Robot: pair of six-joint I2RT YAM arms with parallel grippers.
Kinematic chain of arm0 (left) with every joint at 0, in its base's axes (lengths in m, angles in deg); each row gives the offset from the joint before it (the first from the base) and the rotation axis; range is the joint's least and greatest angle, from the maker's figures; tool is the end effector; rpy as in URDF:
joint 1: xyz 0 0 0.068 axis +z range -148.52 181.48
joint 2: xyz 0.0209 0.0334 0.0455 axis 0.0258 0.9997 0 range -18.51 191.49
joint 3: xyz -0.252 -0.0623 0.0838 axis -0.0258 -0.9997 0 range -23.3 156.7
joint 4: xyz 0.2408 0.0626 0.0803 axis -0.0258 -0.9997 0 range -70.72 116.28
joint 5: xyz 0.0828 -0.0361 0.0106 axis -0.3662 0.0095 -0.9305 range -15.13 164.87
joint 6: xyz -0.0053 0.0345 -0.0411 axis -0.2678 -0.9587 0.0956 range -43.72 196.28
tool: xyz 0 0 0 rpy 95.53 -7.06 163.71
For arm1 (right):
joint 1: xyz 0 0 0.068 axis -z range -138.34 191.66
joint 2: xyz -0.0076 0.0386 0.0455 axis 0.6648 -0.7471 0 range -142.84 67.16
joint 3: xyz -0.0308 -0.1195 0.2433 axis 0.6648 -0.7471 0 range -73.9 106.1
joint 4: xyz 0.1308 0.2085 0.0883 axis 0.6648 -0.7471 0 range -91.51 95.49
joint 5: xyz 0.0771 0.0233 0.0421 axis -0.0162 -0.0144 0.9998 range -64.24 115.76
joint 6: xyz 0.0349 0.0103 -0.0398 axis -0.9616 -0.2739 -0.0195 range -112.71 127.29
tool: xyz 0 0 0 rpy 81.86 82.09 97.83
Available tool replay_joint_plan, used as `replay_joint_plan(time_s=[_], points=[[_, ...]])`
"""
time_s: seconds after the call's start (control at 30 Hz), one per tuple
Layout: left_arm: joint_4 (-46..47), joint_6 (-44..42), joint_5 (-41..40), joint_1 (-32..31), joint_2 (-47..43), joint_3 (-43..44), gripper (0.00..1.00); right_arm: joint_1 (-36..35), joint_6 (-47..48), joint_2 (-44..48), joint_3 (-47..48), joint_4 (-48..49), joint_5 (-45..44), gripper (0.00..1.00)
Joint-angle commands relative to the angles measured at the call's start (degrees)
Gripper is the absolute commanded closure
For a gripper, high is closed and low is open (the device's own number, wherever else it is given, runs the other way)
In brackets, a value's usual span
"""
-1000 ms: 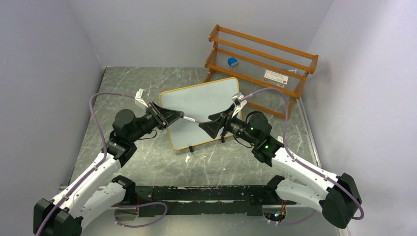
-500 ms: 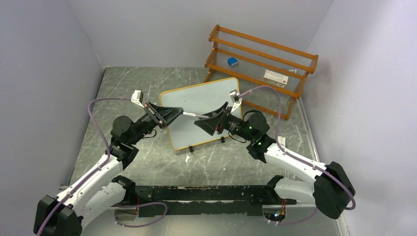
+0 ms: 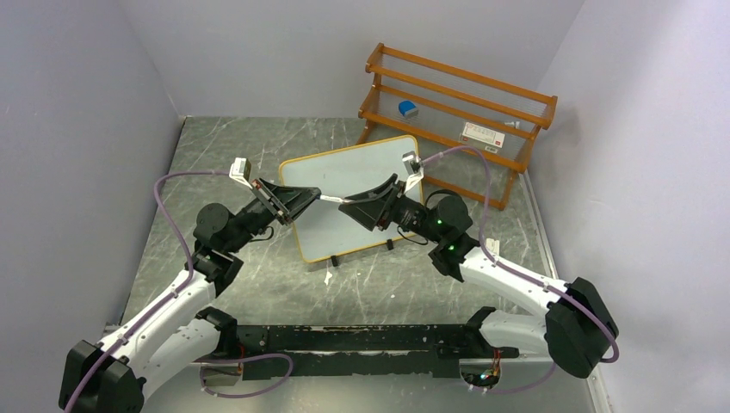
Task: Write a sentence on the whiteboard
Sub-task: Open the whiteboard marker at the center of the board.
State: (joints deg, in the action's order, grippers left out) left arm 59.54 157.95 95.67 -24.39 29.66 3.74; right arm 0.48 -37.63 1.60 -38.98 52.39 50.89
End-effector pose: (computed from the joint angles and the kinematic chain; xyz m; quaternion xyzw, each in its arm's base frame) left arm 0.1735 -0.0982 0.3004 -0.1651 0.6120 -0.6842 0.3607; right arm 0.1813 0.1788 0.3103 -0.1548 0.5911 0.6284 0.4814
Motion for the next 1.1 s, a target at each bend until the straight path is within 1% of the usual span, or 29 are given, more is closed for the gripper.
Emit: replay_joint_plan(time_s=[0.0, 0.1, 0.17, 0.37, 0.57, 0.67, 0.73, 1.07], points=[[3.37, 0.61, 0.88, 0.47, -0.49, -0.60, 0.95, 0.41, -1.48, -1.03, 1.16, 4.10, 0.27, 0.54], [3.94, 0.89, 1.01, 0.43, -0.22, -0.74, 0.95, 0.41, -1.48, -1.25, 1.02, 4.23, -0.03, 0.58], [4.11, 0.95, 1.20, 0.40, -0.04, -0.77, 0.95, 0.41, -1.31, -1.17, 0.89, 4.32, -0.58, 0.63], [4.52, 1.33, 1.14, 0.38, 0.09, -1.21, 0.95, 0.41, -1.28, -1.41, 0.91, 4.66, -0.64, 0.73], [4.54, 1.93, -0.31, 0.38, -0.59, -2.17, 0.95, 0.46, -1.61, -1.70, 0.19, 5.79, -0.50, 0.89], [4.76, 1.75, -1.08, 0.38, -0.44, -1.91, 0.95, 0.45, -1.08, -0.82, -0.34, 5.26, -0.77, 0.94], [4.81, 1.40, -1.35, 0.38, -0.07, -1.68, 0.95, 0.43, -0.72, 0.03, -0.69, 4.77, -0.81, 1.00], [5.51, 0.02, -3.70, 0.47, 0.75, -1.05, 0.95, 2.41, -1.76, 2.96, -2.86, 4.30, 1.51, 1.00]])
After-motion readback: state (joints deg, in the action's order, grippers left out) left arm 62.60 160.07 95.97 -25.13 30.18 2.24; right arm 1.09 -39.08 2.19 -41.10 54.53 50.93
